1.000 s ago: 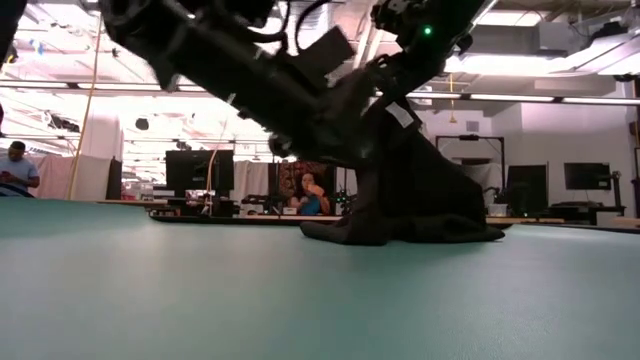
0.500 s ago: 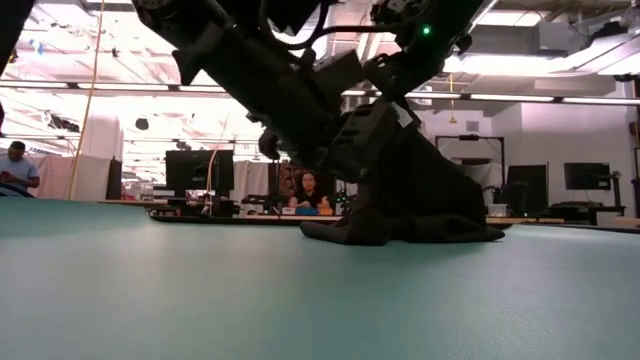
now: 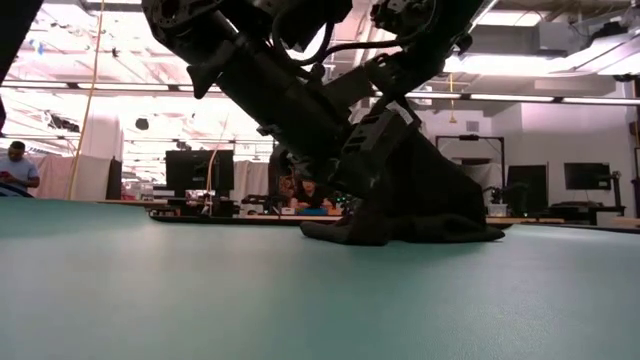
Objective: Roll towel
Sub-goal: Fold the black towel
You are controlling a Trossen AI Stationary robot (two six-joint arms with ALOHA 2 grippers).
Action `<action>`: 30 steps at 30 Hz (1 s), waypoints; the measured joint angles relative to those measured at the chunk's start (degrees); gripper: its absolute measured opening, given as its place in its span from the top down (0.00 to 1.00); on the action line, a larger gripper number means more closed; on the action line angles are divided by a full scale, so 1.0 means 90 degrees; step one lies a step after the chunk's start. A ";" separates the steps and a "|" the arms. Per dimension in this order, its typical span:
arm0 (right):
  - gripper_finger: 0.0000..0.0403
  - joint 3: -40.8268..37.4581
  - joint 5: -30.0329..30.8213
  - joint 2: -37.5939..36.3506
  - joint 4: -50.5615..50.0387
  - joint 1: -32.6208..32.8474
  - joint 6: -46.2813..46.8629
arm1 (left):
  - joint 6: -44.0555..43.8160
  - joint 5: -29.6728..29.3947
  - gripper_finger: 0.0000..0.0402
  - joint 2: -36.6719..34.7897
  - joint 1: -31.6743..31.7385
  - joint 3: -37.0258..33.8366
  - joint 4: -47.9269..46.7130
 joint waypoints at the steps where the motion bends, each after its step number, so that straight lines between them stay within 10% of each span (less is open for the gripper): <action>1: 1.00 0.0000 0.0000 0.0000 0.0000 0.0000 0.0000 | 0.0000 -0.0001 0.61 0.0000 0.0000 0.0000 0.0045; 30: 1.00 -0.0002 0.0017 0.0000 0.0131 -0.0002 -0.0005 | 0.0213 0.0456 0.71 0.0539 0.0236 0.0958 -0.0964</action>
